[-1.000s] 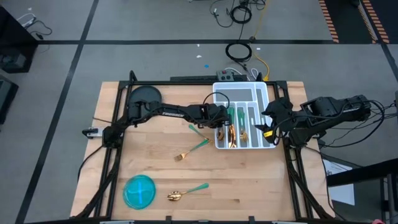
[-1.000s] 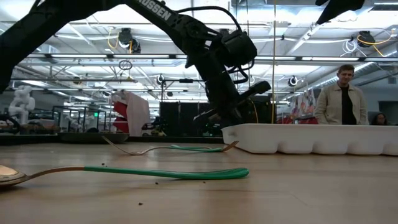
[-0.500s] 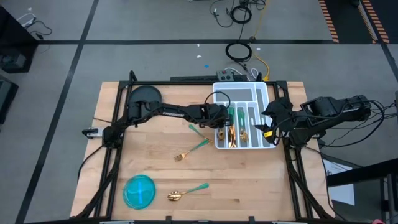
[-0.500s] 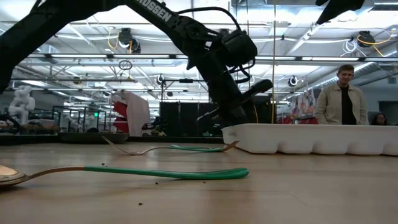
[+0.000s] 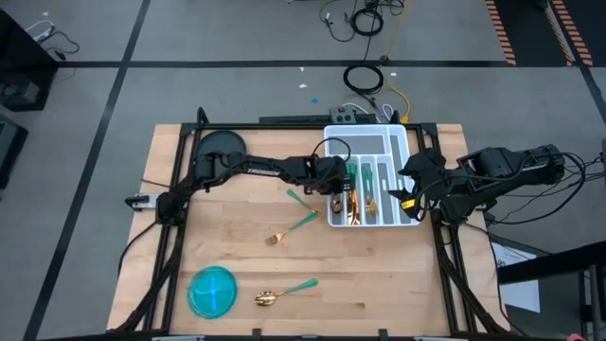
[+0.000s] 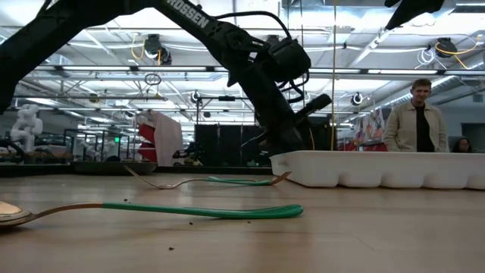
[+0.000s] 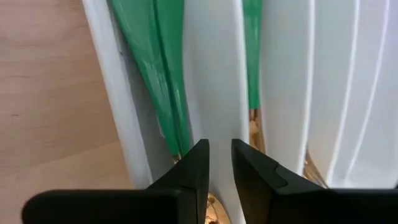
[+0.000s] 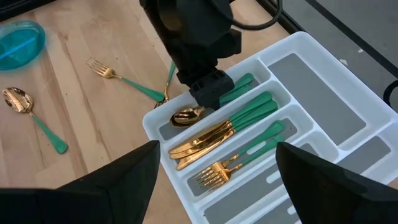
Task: Sort silverware
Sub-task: Put the green spoon into the left slot of the white silverware tray
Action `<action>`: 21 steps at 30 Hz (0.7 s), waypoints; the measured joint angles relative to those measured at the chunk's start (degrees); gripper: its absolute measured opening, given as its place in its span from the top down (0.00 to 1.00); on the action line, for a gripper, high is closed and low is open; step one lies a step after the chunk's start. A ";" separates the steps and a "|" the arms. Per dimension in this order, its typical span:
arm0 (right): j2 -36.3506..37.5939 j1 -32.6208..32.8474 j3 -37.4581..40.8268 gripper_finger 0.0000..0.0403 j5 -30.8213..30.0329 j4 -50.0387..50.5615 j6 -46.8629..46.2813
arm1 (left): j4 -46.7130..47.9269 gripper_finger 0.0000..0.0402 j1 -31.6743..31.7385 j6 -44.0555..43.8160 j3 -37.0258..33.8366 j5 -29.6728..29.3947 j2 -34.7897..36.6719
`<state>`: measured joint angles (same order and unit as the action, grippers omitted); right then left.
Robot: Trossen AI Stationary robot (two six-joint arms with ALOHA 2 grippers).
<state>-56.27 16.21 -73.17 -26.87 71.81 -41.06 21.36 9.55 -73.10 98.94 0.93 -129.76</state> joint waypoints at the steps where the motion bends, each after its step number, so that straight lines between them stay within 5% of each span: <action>1: 0.00 0.00 0.00 0.22 0.00 0.00 0.00 | 0.00 0.81 0.16 -0.01 0.00 0.31 0.10; 11: 0.00 0.02 0.00 0.22 0.00 0.09 -0.04 | -1.36 0.81 0.91 2.71 -0.04 5.07 4.69; 21: 0.00 0.01 0.00 0.22 0.26 0.13 -0.22 | 0.70 0.81 1.79 15.11 -0.02 12.72 13.92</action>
<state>-56.27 16.22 -73.17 -26.62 71.94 -41.28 22.06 11.33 -57.99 98.91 13.65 -115.84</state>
